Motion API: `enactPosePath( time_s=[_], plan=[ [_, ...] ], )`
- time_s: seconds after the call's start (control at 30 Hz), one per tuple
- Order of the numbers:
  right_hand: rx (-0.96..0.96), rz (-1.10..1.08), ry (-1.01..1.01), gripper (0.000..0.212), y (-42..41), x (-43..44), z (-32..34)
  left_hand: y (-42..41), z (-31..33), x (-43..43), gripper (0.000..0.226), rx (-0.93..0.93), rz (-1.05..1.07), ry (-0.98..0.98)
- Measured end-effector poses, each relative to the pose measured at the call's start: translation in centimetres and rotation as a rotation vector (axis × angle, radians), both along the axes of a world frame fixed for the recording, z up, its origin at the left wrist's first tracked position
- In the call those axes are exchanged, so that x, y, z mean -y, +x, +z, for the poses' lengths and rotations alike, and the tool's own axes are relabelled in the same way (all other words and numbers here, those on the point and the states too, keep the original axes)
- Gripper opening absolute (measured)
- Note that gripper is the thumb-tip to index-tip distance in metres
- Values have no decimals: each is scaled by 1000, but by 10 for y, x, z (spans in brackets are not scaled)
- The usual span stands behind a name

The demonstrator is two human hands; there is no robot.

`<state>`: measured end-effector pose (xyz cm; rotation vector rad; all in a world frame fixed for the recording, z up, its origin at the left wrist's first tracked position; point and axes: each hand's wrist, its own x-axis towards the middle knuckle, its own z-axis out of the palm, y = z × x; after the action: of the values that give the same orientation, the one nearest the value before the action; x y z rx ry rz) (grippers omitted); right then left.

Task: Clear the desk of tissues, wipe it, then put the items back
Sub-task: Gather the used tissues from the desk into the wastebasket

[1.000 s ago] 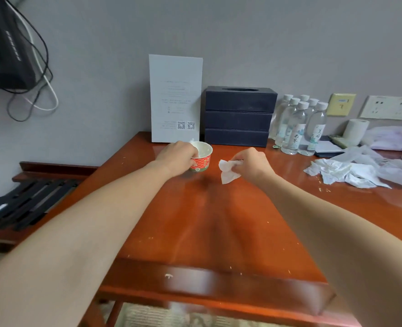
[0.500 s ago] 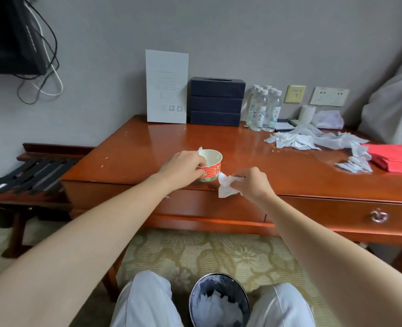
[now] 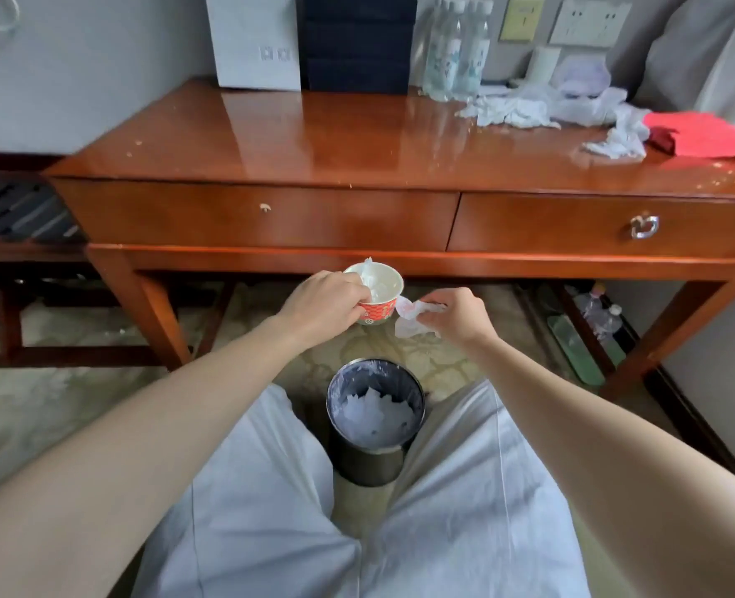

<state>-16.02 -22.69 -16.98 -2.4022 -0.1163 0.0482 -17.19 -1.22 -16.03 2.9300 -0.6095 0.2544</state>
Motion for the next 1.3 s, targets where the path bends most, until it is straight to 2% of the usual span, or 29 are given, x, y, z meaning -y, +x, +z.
enactPosePath(
  time_s=[0.1,0.33,0.53,0.67,1.0,1.17,1.3],
  plan=[
    [-72,-4,-9,14,-1,0,-34,-2,-42,-1,21,-95,15,3],
    [-249,-63,-1,25,23,-2,-99,14,-123,-3,30,-300,30,-20],
    [-392,-93,-25,25,53,-6,-155,38,-175,0,28,-476,59,-37],
    [-499,-105,-43,34,67,-8,-195,51,-211,-2,27,-573,69,-12],
    [-615,-37,-62,36,92,-17,-251,72,-271,0,31,-725,102,-52],
    [-658,-2,-87,50,94,-12,-264,80,-288,3,34,-842,111,-98],
    [-706,10,-93,53,90,-8,-265,78,-289,1,39,-918,107,-92]
  ],
)
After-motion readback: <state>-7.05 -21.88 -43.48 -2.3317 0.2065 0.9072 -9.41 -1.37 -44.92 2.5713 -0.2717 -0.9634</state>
